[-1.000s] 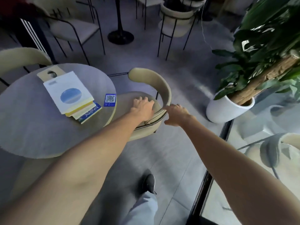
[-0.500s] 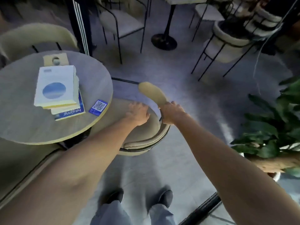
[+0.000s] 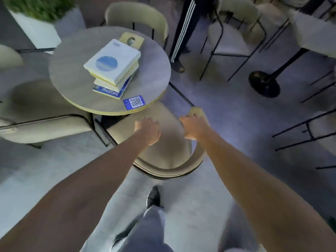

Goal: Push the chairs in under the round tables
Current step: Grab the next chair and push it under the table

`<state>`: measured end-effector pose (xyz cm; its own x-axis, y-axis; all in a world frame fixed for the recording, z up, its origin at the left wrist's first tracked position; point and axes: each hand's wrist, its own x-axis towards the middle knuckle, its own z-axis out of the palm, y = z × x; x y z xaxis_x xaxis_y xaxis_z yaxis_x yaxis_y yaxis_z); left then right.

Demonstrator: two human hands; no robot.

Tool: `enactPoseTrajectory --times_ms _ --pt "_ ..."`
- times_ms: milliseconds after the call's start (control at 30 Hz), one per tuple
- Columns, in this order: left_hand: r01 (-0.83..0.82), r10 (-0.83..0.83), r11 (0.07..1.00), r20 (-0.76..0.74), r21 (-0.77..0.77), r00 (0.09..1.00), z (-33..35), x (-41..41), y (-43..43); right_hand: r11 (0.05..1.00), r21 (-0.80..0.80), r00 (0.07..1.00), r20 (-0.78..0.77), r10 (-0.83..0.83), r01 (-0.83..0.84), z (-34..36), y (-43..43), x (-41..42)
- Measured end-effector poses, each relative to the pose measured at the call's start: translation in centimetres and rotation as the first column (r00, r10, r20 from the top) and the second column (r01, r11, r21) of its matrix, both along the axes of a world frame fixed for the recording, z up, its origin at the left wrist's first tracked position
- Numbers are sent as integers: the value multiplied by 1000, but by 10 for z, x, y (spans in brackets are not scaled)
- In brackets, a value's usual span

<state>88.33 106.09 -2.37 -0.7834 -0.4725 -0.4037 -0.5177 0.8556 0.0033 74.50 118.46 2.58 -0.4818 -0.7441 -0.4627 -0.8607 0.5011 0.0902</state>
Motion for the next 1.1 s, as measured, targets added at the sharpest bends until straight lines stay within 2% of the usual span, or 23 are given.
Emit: enactPoseTrajectory --times_ms 267,500,633,833,933,1100 --pt "-237 236 972 37 8 971 -4 -6 11 968 24 968 -3 252 -252 -14 -15 -36" --pt "-406 405 913 34 34 914 -7 2 71 907 19 904 97 417 -420 -44 6 -50" --pt "-406 408 908 -2 98 913 -15 -5 131 862 16 859 100 503 -507 -65 45 -61" --pt "-450 439 881 104 146 893 -67 -14 204 818 112 815 232 531 -565 -106 106 -79" --pt "-438 427 894 115 98 897 -83 -13 218 781 160 794 205 572 -604 -125 120 -83" --pt "-395 392 919 90 15 915 -104 -11 220 766 137 778 151 610 -628 -153 123 -85"
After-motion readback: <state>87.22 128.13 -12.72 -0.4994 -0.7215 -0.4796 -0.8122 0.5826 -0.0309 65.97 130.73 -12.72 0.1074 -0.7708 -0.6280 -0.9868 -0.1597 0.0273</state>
